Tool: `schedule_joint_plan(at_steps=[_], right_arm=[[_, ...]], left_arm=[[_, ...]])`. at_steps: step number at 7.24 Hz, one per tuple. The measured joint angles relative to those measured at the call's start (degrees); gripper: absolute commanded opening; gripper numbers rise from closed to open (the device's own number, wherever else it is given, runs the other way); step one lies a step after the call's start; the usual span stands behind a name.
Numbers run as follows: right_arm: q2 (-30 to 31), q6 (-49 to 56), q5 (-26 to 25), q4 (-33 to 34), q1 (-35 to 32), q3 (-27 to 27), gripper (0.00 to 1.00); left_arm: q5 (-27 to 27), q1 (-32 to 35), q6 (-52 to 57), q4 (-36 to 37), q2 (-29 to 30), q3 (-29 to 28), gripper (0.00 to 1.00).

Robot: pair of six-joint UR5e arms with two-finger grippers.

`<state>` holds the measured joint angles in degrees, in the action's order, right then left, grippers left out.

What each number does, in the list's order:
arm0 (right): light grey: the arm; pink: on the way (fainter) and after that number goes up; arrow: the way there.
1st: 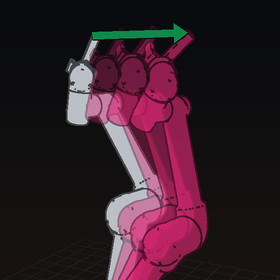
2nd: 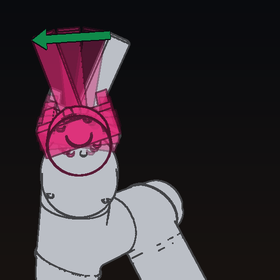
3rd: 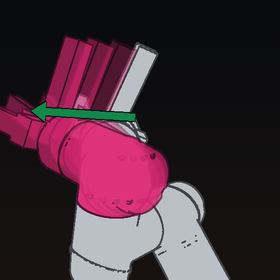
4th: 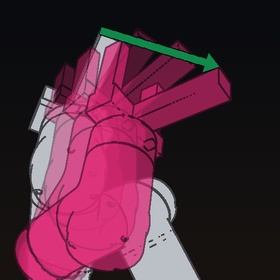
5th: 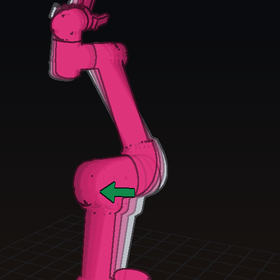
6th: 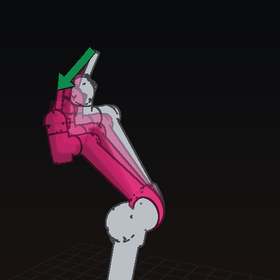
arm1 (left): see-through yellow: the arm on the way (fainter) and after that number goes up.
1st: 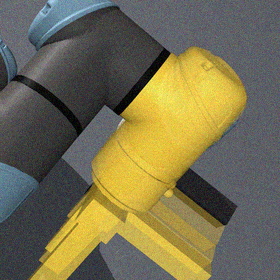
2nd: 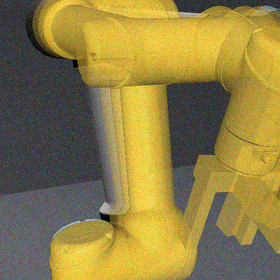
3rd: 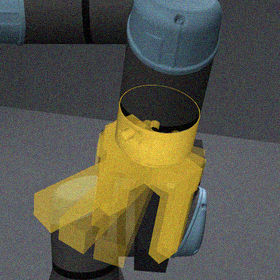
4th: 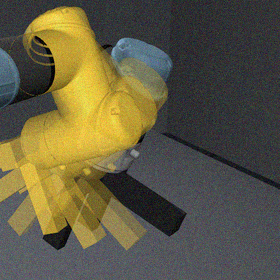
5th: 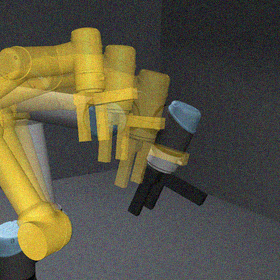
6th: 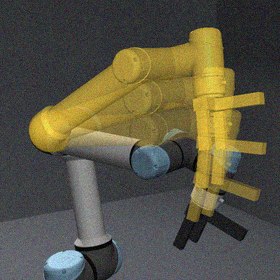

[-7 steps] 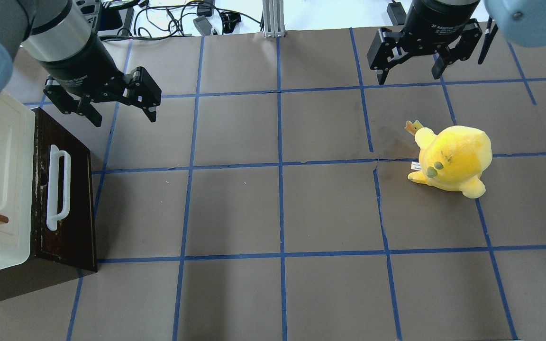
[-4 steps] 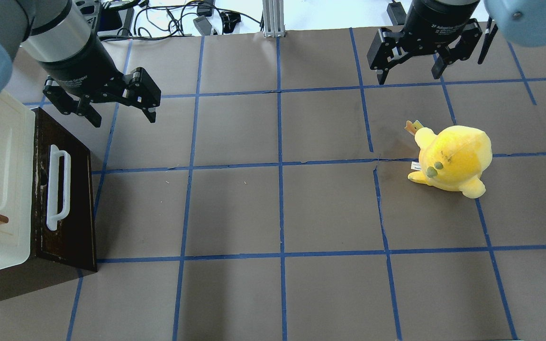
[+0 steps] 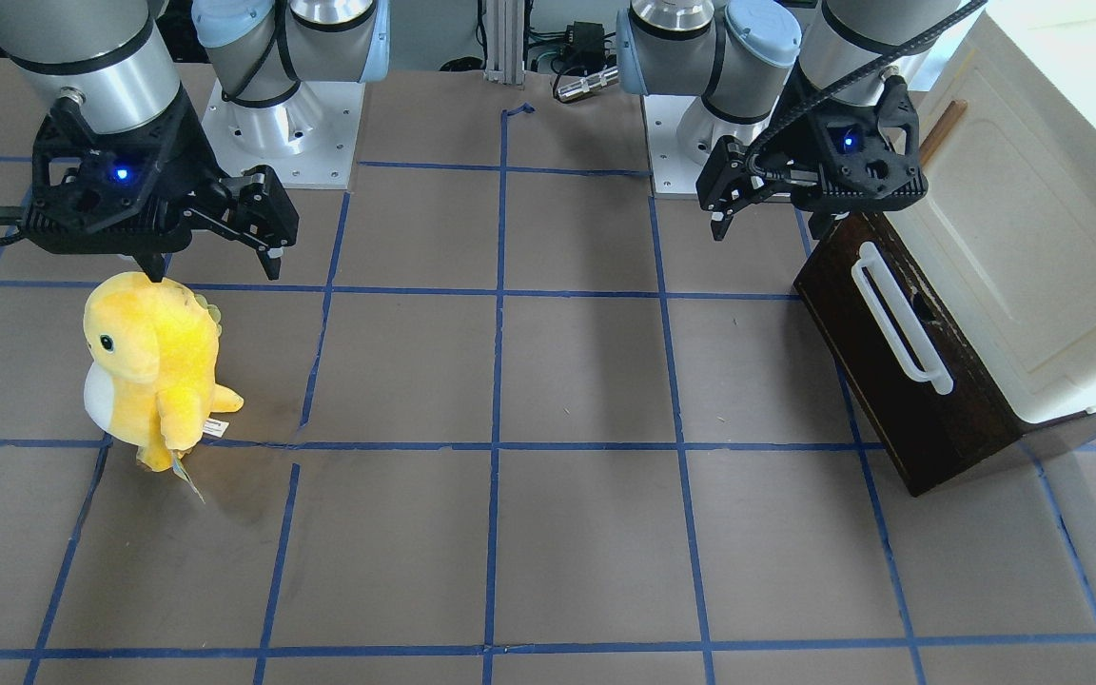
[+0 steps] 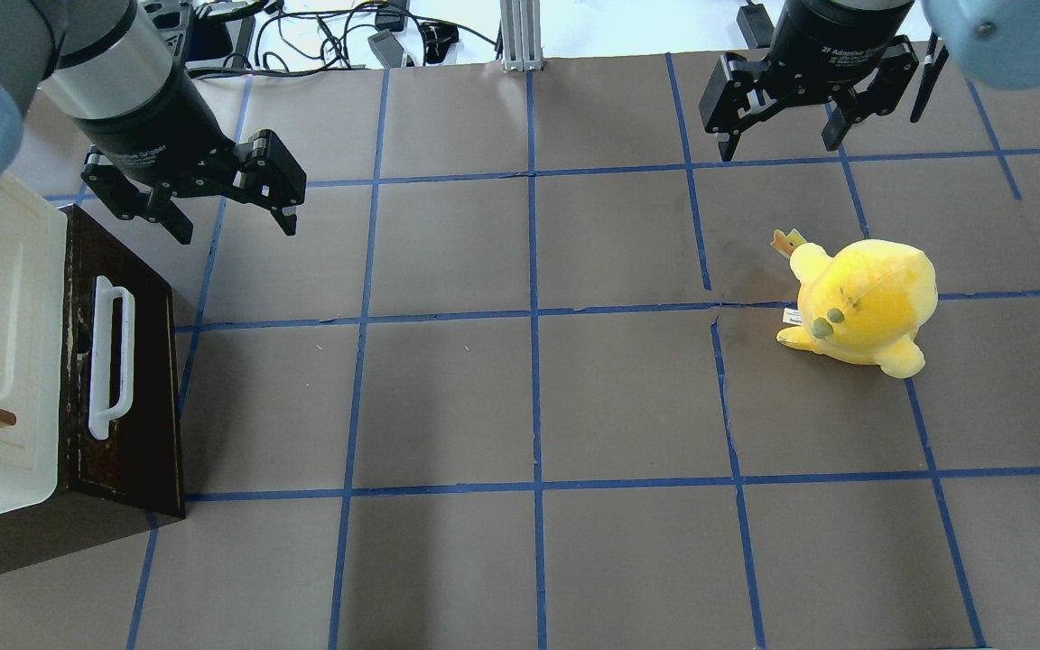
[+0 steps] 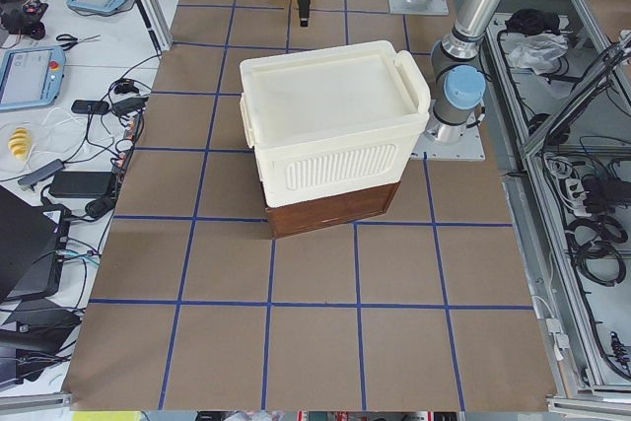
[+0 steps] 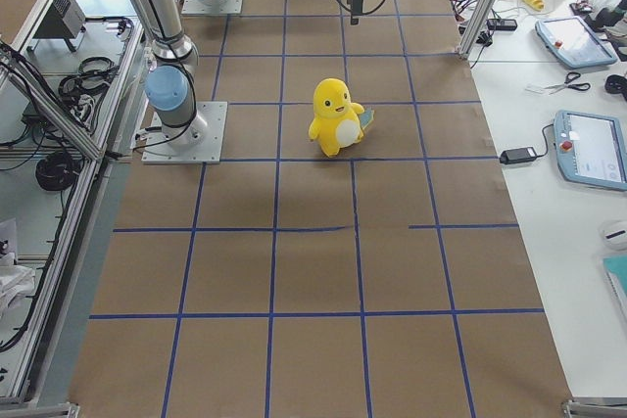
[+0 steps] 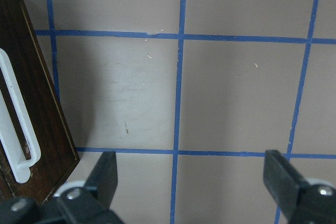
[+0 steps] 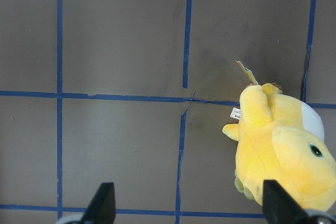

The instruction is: Pull drawer sideways

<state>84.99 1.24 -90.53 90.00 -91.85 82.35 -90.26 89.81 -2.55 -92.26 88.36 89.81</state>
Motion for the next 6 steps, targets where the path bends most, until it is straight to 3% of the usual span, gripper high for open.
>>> schedule_joint_plan(at_steps=[4, 6], right_arm=[[0.00, -0.01, 0.00, 0.00, 0.00, 0.00, 1.00], [0.00, 0.00, 0.00, 0.00, 0.00, 0.00, 1.00]], left_arm=[[-0.77, 0.01, -0.07, -0.07, 0.53, 0.10, 1.00], [-5.86, 0.11, -0.24, -0.18, 2.64, 0.91, 1.00]])
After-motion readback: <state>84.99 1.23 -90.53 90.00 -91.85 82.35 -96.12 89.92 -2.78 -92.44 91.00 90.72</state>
